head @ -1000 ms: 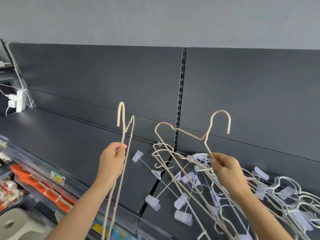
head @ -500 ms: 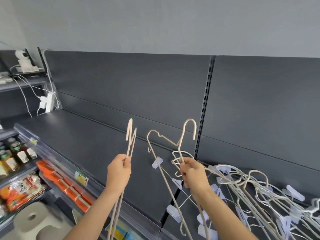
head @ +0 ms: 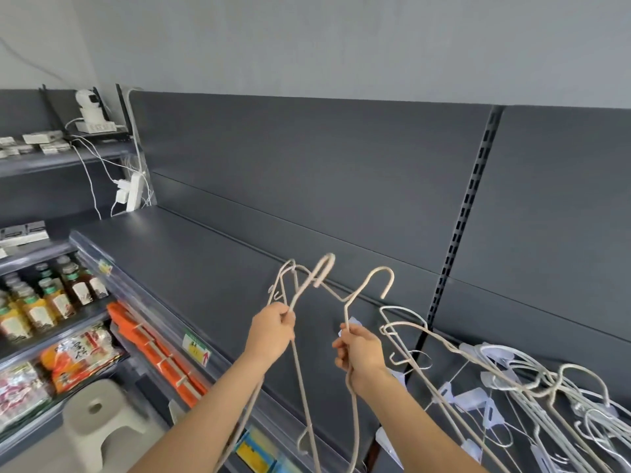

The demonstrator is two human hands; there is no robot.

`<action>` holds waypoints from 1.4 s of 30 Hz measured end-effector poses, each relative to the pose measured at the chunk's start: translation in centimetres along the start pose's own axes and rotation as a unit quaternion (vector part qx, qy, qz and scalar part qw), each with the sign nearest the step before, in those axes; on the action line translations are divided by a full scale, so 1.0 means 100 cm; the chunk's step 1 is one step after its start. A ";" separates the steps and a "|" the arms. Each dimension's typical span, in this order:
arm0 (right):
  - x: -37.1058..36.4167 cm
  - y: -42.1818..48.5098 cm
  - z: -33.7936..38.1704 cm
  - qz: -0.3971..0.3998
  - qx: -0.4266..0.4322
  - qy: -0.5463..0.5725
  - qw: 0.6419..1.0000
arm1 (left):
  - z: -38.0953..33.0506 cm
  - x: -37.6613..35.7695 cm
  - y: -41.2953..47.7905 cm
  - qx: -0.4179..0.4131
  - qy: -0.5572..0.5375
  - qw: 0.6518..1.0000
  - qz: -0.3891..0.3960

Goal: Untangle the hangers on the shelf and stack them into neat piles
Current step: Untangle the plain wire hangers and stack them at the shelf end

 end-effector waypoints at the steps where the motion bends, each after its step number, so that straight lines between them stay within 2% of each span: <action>1: -0.002 0.003 0.000 -0.001 0.004 -0.029 1.000 | 0.000 -0.006 0.002 0.018 -0.025 0.999 0.018; 5: -0.010 0.007 0.004 0.009 0.041 -0.217 0.975 | 0.002 -0.024 0.009 0.064 -0.074 0.991 0.089; 7: -0.015 0.009 0.005 0.024 0.052 -0.274 0.960 | 0.004 -0.030 0.013 0.081 -0.095 0.987 0.105; 16: -0.038 0.025 0.011 0.047 0.061 -0.313 0.947 | 0.021 -0.036 0.041 0.124 -0.090 0.980 0.124; 21: -0.034 0.033 0.007 0.039 0.039 -0.331 0.942 | 0.038 -0.034 0.064 0.160 -0.097 0.978 0.094; 31: 0.044 0.042 0.005 -0.067 0.041 -0.332 0.940 | 0.069 -0.058 0.123 0.218 -0.128 0.967 0.023; 33: 0.053 0.041 0.006 -0.084 0.038 -0.319 0.943 | 0.075 -0.066 0.128 0.216 -0.102 0.970 0.035; 36: 0.061 0.039 0.007 -0.108 0.056 -0.346 0.930 | 0.077 -0.069 0.129 0.186 -0.002 0.980 0.074; 38: 0.062 0.034 0.009 -0.117 0.075 -0.357 0.924 | 0.071 -0.064 0.127 0.134 0.099 0.981 0.100; 40: 0.064 0.027 0.013 -0.131 0.092 -0.372 0.914 | 0.060 -0.061 0.123 0.073 0.209 0.968 0.121; 42: 0.067 0.020 0.017 -0.151 0.115 -0.396 0.898 | 0.048 -0.064 0.113 0.007 0.261 0.955 0.138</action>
Point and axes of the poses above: each hand's wrist, its own y-axis towards the middle knuckle, its own x-axis out of the back of the hand, z = x × y, the point moved 3 cm from there along y, towards the middle knuckle, and after that the axes turned 15 degrees about -x, right-handed, at the moved point
